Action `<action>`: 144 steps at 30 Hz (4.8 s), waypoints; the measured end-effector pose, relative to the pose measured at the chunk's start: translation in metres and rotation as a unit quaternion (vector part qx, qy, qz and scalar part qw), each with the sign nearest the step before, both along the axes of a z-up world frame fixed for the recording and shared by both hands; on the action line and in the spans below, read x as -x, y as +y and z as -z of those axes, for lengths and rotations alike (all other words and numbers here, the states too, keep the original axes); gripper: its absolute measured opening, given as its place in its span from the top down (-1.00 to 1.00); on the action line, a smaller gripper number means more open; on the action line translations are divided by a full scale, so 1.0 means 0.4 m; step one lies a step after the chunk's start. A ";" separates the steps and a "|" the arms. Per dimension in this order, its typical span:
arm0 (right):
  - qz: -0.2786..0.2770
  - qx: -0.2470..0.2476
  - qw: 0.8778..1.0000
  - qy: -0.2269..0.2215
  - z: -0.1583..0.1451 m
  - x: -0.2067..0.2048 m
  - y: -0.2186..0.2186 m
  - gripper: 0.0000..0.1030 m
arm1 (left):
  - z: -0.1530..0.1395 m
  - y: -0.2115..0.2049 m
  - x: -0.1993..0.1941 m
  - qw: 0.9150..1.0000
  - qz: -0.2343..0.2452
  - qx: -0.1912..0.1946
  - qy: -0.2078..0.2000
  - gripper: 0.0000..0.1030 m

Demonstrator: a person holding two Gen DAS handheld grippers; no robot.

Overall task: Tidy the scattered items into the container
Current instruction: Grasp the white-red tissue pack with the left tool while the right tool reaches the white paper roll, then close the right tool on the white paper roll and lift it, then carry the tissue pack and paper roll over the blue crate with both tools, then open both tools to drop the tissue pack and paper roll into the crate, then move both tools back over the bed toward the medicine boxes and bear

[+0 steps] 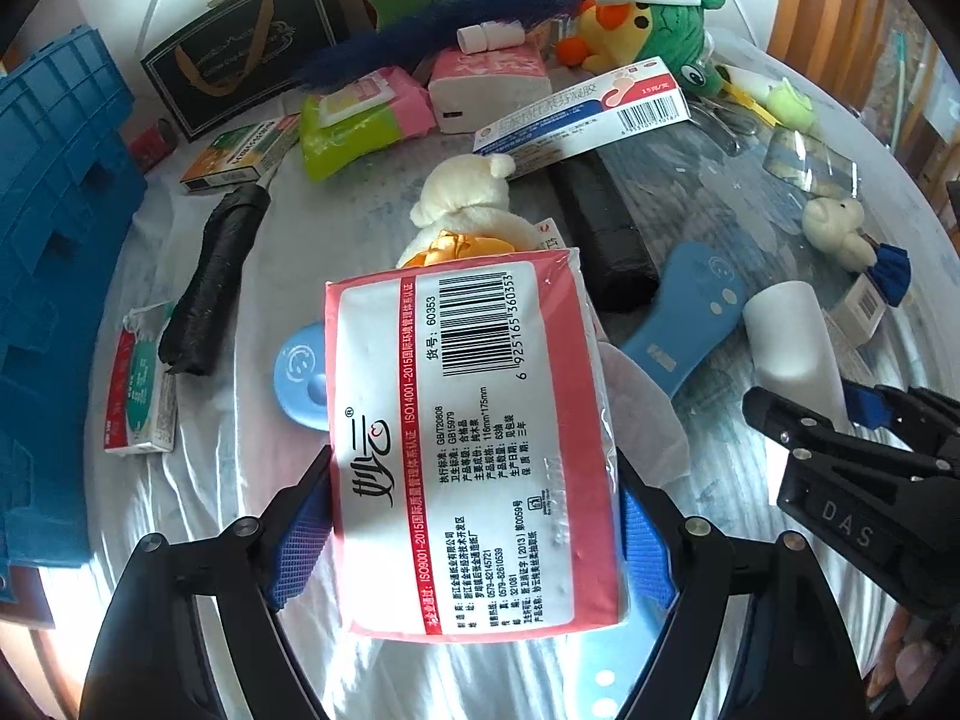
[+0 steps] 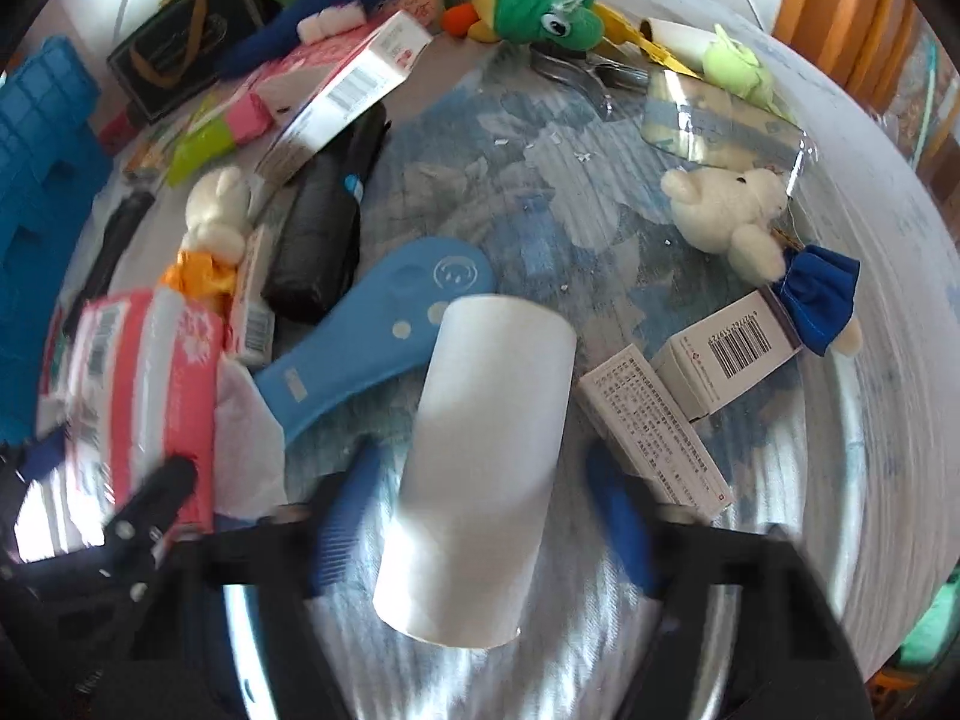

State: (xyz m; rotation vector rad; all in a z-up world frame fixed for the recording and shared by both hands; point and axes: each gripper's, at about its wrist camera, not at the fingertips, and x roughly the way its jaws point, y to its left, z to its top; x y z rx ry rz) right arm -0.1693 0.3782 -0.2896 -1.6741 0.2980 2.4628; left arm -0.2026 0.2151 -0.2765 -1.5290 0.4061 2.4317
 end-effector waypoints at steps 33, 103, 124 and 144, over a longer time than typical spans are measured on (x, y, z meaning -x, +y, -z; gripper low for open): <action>-0.061 0.004 0.998 -0.011 0.004 -0.020 -0.099 -0.51 | 0.034 -0.099 -0.062 0.999 -0.050 0.002 -0.018 -0.62; -0.327 0.010 0.902 0.282 -0.712 0.228 -1.258 0.12 | -0.669 -1.247 0.061 0.920 -0.271 -0.014 0.282 -0.74; -0.289 -0.012 0.912 0.292 -0.721 0.192 -1.206 -0.46 | -0.673 -1.205 0.010 0.925 -0.257 -0.031 0.277 -0.88; -0.276 -0.005 0.909 0.311 -0.747 0.034 -0.967 -0.46 | -0.716 -0.944 -0.122 0.921 -0.245 -0.029 0.300 -0.89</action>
